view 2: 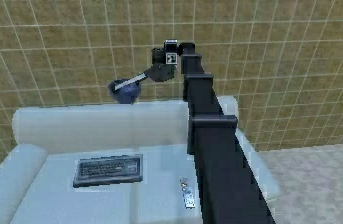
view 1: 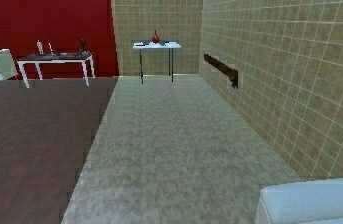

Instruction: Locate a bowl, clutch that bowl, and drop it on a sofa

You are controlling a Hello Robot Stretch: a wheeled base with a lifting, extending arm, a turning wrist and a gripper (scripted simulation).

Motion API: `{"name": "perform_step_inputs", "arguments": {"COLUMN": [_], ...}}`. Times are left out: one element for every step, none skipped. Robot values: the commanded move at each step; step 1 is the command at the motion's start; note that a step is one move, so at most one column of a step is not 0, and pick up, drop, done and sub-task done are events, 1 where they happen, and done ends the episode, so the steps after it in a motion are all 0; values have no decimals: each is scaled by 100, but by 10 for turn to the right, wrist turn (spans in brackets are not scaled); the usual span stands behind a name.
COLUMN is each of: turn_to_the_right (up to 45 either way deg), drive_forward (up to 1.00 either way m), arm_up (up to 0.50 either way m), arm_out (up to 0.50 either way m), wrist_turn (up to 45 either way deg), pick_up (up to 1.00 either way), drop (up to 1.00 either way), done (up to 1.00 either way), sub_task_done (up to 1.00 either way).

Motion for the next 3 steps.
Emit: {"name": "perform_step_inputs", "arguments": {"turn_to_the_right": [0,0,0], "drive_forward": [0,0,0], "arm_up": [-40,-32,0], "arm_out": [0,0,0], "wrist_turn": [0,0,0], "pick_up": [0,0,0], "drop": [0,0,100], "done": [0,0,0], "sub_task_done": [0,0,0]}}
